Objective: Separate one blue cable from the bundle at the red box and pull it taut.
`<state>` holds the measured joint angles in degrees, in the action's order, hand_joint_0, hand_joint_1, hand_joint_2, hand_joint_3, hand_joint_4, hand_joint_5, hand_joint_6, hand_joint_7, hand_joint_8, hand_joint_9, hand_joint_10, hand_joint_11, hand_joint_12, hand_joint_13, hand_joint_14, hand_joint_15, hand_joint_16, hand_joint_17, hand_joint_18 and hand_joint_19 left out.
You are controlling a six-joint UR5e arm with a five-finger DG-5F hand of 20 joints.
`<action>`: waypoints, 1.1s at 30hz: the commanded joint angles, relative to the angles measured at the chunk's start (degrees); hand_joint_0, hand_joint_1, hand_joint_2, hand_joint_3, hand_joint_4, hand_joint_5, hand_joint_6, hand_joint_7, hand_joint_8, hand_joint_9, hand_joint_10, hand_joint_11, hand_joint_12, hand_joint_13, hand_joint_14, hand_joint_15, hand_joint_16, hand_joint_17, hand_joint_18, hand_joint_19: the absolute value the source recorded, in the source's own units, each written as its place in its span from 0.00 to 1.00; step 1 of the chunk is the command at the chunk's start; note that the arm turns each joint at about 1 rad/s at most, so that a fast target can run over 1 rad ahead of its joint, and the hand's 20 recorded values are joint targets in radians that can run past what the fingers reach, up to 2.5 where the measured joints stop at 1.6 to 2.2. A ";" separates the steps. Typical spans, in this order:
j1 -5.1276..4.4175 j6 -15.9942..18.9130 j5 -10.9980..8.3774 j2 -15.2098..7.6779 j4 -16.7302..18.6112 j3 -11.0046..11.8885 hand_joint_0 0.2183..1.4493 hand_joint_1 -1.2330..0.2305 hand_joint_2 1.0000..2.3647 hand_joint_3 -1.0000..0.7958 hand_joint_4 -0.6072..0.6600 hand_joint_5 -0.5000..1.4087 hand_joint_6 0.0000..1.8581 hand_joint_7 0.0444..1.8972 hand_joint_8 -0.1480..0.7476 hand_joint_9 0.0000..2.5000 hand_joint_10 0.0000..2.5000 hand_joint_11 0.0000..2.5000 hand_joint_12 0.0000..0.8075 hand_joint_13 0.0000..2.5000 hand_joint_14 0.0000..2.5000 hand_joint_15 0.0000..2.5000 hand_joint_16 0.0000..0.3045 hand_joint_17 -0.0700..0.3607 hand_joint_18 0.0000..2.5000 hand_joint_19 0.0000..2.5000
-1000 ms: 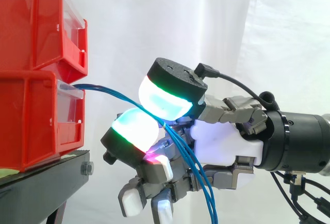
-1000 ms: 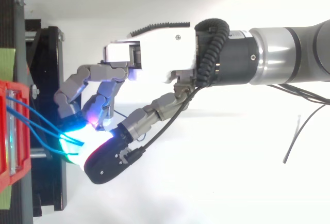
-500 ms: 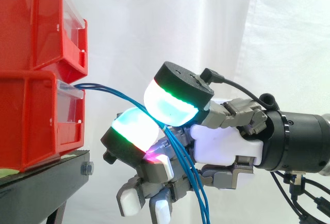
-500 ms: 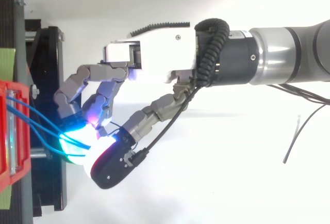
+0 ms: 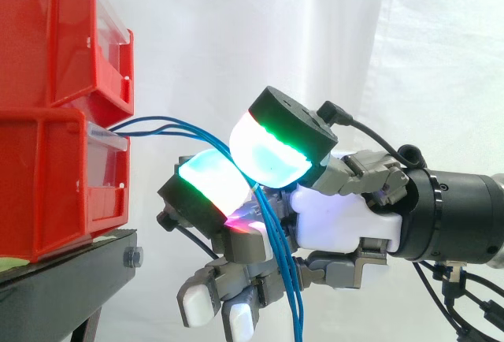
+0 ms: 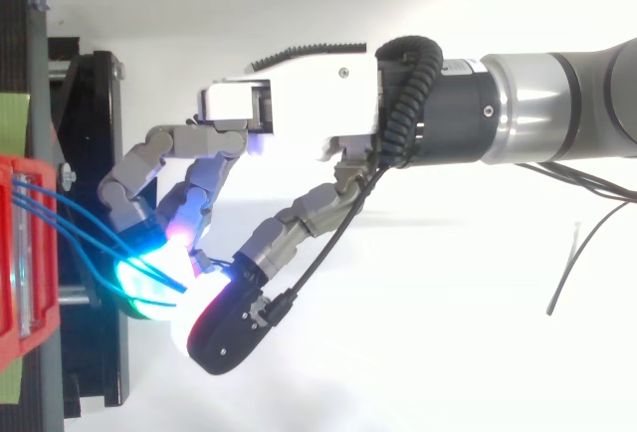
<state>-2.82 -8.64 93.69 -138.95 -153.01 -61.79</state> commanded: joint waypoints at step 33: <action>0.28 0.11 0.35 0.00 0.08 0.00 0.36 0.10 0.00 0.28 0.33 0.17 0.50 0.61 0.36 0.36 0.01 0.43 0.43 0.28 0.01 0.21 0.15 0.40 0.31 0.20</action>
<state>-2.56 -8.53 93.98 -138.96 -152.93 -61.79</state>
